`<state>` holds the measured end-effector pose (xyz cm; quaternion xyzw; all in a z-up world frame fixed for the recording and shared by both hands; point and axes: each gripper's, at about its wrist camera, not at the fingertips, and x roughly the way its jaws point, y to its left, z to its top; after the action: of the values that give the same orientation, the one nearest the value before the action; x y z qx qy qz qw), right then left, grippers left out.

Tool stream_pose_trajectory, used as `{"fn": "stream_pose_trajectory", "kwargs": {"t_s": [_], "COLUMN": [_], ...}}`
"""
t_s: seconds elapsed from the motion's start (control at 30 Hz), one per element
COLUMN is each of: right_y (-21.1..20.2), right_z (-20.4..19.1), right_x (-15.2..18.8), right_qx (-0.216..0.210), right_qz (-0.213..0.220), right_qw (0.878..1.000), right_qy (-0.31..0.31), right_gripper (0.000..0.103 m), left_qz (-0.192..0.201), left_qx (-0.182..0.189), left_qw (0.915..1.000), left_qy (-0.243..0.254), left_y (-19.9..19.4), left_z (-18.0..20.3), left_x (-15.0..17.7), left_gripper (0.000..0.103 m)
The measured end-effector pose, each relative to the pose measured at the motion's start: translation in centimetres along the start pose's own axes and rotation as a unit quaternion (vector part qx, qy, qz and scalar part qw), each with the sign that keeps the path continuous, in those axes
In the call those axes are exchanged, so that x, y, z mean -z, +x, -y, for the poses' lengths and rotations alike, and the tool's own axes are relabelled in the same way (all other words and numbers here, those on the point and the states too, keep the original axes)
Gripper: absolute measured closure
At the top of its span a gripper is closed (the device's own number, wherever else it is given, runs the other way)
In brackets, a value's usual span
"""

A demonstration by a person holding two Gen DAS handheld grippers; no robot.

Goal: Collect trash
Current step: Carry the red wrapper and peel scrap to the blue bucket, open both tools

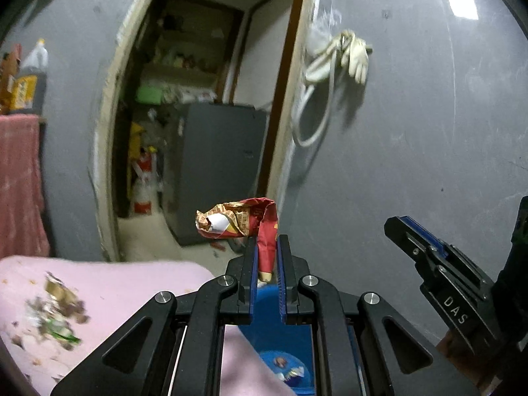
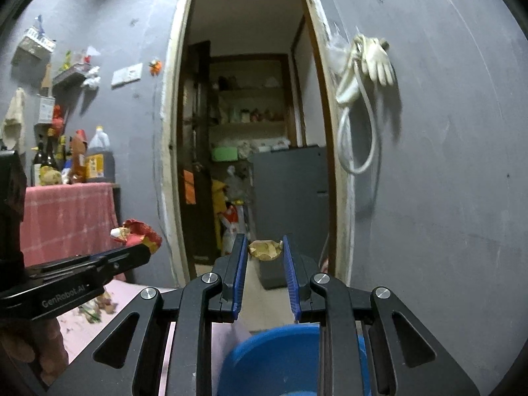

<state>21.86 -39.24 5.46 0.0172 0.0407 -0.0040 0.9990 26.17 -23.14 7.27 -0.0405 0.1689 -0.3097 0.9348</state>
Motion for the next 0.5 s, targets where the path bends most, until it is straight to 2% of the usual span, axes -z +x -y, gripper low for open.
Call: {"fn": "stream_pose_trajectory", "kwargs": {"t_s": [0.13,0.3,0.5], "right_y": [0.9,2.0,3.4], "right_z": [1.7,3.4,4.4], "right_x": [1.2,2.8,4.4], "right_qx": [0.012,0.022,0.026], "right_qz": [-0.028,-0.057,-0.102], "right_qw": [0.999,0.997,0.993], "right_qy": [0.019,0.038,0.05], "right_gripper": [0.082,0.082,0.082], "left_qz": [-0.059,-0.109,-0.17], "left_qx": [0.005,0.018,0.016], "left_qw": [0.9981,0.9938,0.9853], "left_qy": [0.014,0.009,0.004], "left_y": [3.3,6.2,9.2], "left_z": [0.9,1.4,1.2], "left_x": [0.9,2.5,4.5], "left_gripper": [0.095,0.095,0.094]}}
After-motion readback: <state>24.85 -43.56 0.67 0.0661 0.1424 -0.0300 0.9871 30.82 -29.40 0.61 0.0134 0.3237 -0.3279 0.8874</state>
